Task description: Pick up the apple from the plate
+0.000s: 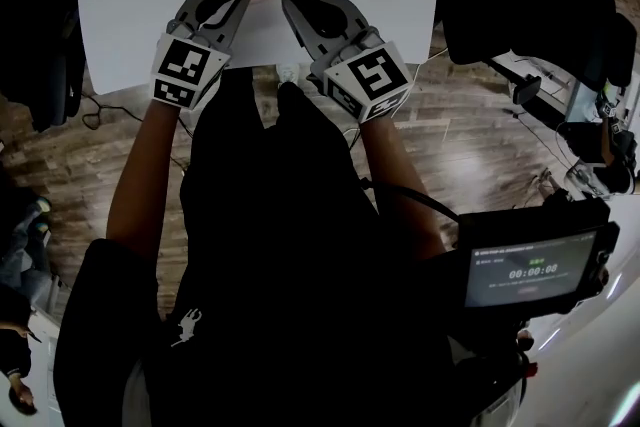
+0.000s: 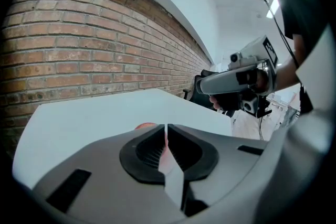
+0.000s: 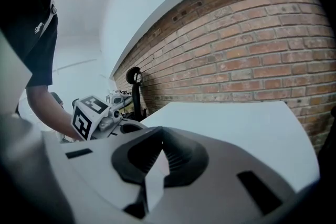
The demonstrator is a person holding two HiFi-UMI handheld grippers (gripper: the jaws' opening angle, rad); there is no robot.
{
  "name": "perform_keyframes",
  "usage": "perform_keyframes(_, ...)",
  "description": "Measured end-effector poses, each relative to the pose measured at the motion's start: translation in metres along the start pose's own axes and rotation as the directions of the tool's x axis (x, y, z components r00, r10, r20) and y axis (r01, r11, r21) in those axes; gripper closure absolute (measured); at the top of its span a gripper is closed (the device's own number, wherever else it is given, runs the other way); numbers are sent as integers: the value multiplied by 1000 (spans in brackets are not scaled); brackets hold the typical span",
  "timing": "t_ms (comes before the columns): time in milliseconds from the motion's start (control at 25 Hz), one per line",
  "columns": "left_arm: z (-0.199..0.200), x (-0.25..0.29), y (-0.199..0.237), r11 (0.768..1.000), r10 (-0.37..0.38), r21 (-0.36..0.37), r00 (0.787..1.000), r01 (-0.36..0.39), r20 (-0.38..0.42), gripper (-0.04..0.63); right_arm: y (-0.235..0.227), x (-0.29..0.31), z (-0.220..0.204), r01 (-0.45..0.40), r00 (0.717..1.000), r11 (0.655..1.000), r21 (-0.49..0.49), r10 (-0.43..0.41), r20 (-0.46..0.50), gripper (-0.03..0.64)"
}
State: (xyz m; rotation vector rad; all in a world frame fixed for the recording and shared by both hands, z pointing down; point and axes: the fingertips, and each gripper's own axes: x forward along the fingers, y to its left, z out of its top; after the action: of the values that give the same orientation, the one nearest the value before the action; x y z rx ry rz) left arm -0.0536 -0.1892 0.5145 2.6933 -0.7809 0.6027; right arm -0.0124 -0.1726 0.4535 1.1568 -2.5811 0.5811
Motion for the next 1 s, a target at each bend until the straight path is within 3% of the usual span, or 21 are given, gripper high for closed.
perform_keyframes(520, -7, -1, 12, 1000, 22, 15, 1000, -22, -11, 584, -1, 4, -2, 14, 1000, 1000, 19, -14, -5, 612)
perform_keyframes(1000, -22, 9, 22, 997, 63, 50, 997, -61, -45, 408, -6, 4, -15, 22, 999, 999, 33, -21, -25, 613)
